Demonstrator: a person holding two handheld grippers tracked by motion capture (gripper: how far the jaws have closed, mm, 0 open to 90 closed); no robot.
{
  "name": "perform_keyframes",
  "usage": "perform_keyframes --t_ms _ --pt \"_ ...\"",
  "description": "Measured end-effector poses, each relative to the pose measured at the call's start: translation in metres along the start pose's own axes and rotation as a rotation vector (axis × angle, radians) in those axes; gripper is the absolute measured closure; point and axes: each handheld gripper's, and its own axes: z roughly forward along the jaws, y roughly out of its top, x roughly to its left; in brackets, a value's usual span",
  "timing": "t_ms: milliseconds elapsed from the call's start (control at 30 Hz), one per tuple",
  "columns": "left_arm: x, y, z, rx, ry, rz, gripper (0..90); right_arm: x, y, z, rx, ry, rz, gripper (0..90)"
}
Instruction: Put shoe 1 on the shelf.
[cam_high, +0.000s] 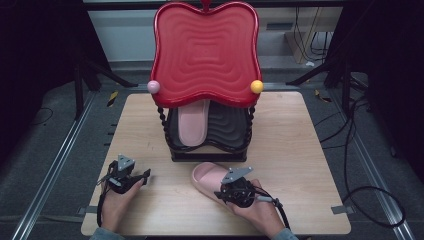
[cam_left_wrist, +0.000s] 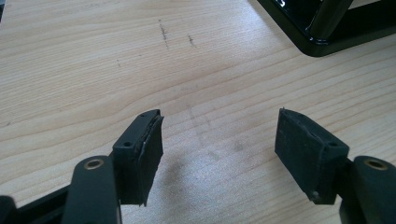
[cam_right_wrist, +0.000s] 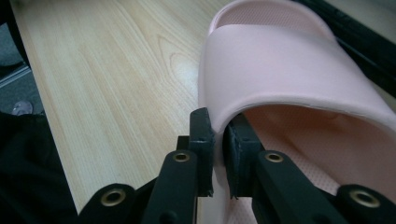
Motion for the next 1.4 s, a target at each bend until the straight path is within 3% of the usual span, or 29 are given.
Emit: perform_keyframes --t_ms 100,300,633,967,1100,1400 --pt "0.000 0.000 0.000 -0.002 0.000 0.000 31.7 0.001 0.002 -0.006 -0.021 0.006 0.007 84.5" --pt "0.000 0.000 -0.001 -0.004 0.002 -0.003 31.9 0.007 0.008 -0.022 -0.109 0.068 0.065 84.4" --pt "0.000 0.000 -0.002 -0.006 0.003 -0.002 32.1 0.012 0.019 -0.062 -0.267 0.062 0.140 84.6" --pt "0.000 0.000 -0.001 -0.005 0.002 -0.005 32.1 0.004 0.034 -0.074 -0.373 -0.016 0.190 84.5" --pt "0.000 0.000 -0.001 -0.005 0.001 -0.004 32.1 0.001 0.041 -0.075 -0.411 -0.069 0.211 84.5" --pt "0.000 0.000 -0.001 -0.005 -0.001 -0.003 32.2 -0.003 0.054 -0.073 -0.464 -0.156 0.244 84.5"
